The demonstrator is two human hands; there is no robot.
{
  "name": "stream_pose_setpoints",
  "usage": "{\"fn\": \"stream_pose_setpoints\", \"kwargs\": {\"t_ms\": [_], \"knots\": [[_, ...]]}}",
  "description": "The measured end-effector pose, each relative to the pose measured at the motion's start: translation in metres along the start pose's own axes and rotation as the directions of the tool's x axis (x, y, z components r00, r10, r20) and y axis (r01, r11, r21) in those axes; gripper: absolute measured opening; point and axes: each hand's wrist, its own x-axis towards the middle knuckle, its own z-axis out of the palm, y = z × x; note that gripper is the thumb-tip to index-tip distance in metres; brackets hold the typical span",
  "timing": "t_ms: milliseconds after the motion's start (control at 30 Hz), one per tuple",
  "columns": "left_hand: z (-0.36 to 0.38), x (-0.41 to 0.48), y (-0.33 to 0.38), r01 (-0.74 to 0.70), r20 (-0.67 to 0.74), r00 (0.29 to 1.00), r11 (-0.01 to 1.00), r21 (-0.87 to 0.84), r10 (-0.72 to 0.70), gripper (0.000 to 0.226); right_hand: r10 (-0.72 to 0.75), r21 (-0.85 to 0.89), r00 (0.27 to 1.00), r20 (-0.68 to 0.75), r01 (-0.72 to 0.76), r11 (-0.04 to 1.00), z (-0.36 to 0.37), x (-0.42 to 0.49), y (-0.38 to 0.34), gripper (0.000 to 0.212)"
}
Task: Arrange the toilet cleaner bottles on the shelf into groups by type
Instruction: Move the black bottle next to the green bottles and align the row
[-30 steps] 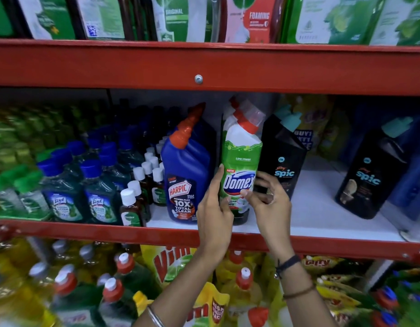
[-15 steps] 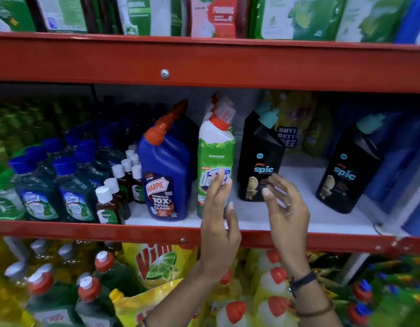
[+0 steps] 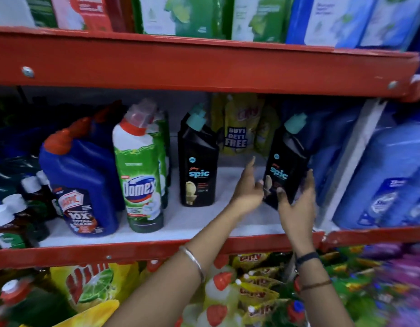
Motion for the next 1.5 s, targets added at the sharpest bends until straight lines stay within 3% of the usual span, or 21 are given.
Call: {"fn": "stream_pose_setpoints", "kwargs": {"t_ms": [133, 233, 333, 600, 767, 900, 1300, 1500], "knots": [[0.009, 0.022, -0.007, 0.097, 0.113, 0.989, 0.995, -0.019, -0.094, 0.068, 0.056, 0.012, 0.998, 0.015, -0.056, 0.998, -0.002, 0.011, 0.012, 0.066], [0.005, 0.021, -0.008, 0.095, 0.148, 0.986, 0.993, -0.073, -0.083, 0.050, 0.032, -0.016, 0.999, 0.011, -0.031, 0.999, -0.002, 0.011, 0.015, 0.056], [-0.003, 0.019, -0.011, 0.065, 0.071, 0.996, 0.997, -0.041, -0.062, 0.042, 0.018, -0.008, 0.999, 0.048, -0.018, 1.000, -0.006, 0.013, 0.011, 0.050], [-0.015, -0.026, 0.003, -0.035, -0.146, 0.989, 0.999, 0.019, 0.037, 0.034, -0.023, 0.217, 0.979, 0.204, -0.022, 0.976, -0.022, 0.004, -0.004, 0.044], [-0.039, -0.079, 0.005, -0.126, -0.389, 0.912, 0.991, 0.039, 0.131, 0.038, -0.089, 0.325, 0.931, 0.354, -0.033, 0.945, -0.012, -0.016, -0.026, 0.045], [-0.067, -0.106, -0.005, -0.105, -0.522, 0.844, 0.992, 0.072, 0.127, 0.042, -0.103, 0.392, 0.903, 0.418, -0.077, 0.917, 0.013, -0.037, -0.040, 0.047], [-0.094, -0.112, -0.033, -0.021, -0.591, 0.806, 1.000, 0.024, 0.031, 0.042, -0.062, 0.390, 0.889, 0.453, -0.135, 0.911, 0.063, -0.061, -0.048, 0.049], [-0.095, -0.110, -0.042, -0.058, -0.556, 0.821, 0.989, 0.138, 0.126, 0.046, -0.044, 0.344, 0.895, 0.444, -0.125, 0.930, 0.063, -0.062, -0.044, 0.044]]}}
